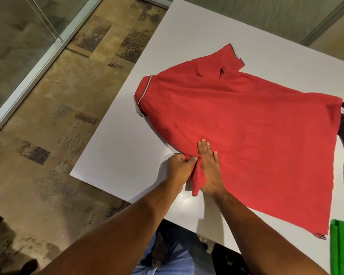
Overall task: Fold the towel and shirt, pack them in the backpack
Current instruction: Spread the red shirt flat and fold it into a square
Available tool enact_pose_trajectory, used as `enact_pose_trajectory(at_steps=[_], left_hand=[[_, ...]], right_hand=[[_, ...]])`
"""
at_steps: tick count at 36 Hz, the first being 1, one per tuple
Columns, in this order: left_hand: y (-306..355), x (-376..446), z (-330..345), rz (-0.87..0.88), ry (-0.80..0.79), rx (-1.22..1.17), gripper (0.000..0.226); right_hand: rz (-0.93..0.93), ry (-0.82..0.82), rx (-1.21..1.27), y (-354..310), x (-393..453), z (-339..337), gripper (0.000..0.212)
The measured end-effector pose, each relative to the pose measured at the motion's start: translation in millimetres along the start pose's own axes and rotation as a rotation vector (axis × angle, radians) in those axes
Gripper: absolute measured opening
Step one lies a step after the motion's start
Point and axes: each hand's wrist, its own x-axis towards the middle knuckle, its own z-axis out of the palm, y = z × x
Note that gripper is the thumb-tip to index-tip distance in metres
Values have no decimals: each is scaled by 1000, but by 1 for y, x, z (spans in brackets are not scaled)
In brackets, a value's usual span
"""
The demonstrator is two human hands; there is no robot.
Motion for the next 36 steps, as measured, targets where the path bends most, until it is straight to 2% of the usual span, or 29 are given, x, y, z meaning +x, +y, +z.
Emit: enact_pose_trajectory(at_steps=[4,11,15,18,23,27,32,36], left_hand=[[-5,3,-5,23,78,82,25],[-11,5,-26,46,62,295,39],[-23,9,-49,28,77,375,36],[-29,8,-56,61,21,370,29],[-37,-14,-52,192,-19,591,47],[-63,-31,-48,189,-38,726,58],[-82,-32,-41,302,4,710,25],[-70,-39,-44,473,114,660,29]], right_hand=[[-13,12,52,3,0,1,86],[32,52,105,1,2,4,60],[64,62,109,-5,1,3,63],[66,62,101,-6,2,3,64],[70,49,100,-6,2,1,63],[77,51,111,-7,3,1,62],[74,54,102,-6,3,2,63],[71,58,119,-6,2,1,63]])
